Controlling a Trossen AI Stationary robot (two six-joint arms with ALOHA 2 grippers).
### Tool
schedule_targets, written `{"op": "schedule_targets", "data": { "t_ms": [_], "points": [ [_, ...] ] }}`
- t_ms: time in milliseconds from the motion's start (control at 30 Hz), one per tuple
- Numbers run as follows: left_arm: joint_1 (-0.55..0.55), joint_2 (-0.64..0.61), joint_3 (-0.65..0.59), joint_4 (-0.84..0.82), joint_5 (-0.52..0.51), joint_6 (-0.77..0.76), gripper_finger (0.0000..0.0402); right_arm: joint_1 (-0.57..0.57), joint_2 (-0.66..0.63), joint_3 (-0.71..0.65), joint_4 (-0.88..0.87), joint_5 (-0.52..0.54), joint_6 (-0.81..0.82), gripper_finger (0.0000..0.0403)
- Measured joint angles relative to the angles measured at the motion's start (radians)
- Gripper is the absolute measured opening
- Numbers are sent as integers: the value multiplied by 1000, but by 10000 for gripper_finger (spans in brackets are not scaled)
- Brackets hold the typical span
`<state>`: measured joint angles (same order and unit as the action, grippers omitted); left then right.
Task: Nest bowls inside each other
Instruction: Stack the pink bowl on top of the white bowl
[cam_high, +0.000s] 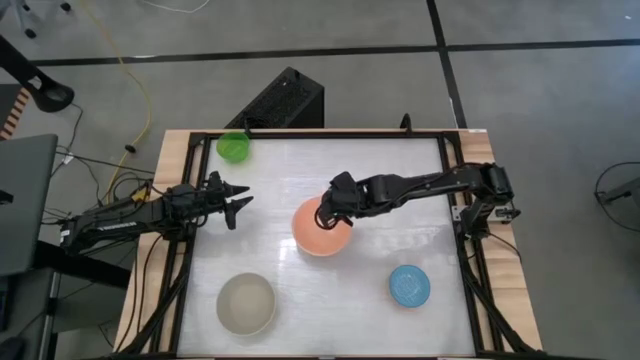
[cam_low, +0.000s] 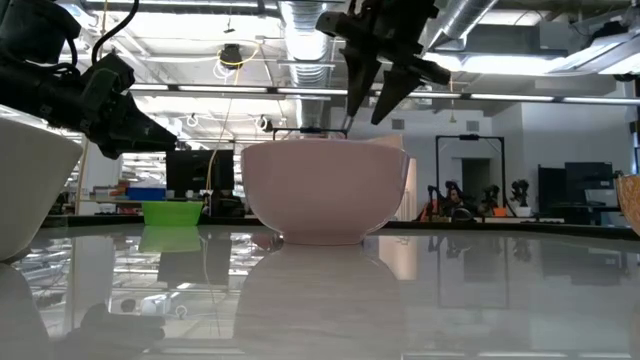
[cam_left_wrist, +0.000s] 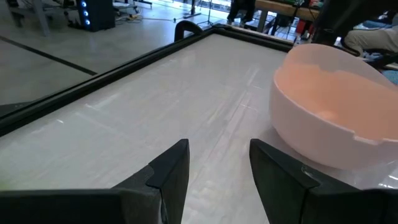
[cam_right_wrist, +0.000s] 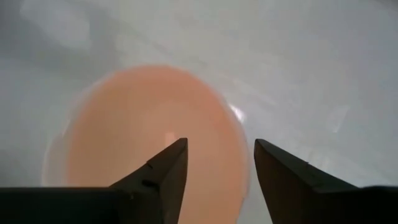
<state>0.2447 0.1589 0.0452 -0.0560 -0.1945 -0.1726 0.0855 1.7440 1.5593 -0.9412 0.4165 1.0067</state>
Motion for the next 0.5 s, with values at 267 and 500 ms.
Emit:
{"op": "schedule_targets", "data": {
  "t_ms": [267, 500],
  "points": [
    [0, 0, 0, 0, 0, 0, 158, 86, 10, 0, -15, 366, 178, 149],
    [0, 0, 0, 0, 2, 0, 158, 160, 54, -18, -6, 568, 286, 79]
  ]
}}
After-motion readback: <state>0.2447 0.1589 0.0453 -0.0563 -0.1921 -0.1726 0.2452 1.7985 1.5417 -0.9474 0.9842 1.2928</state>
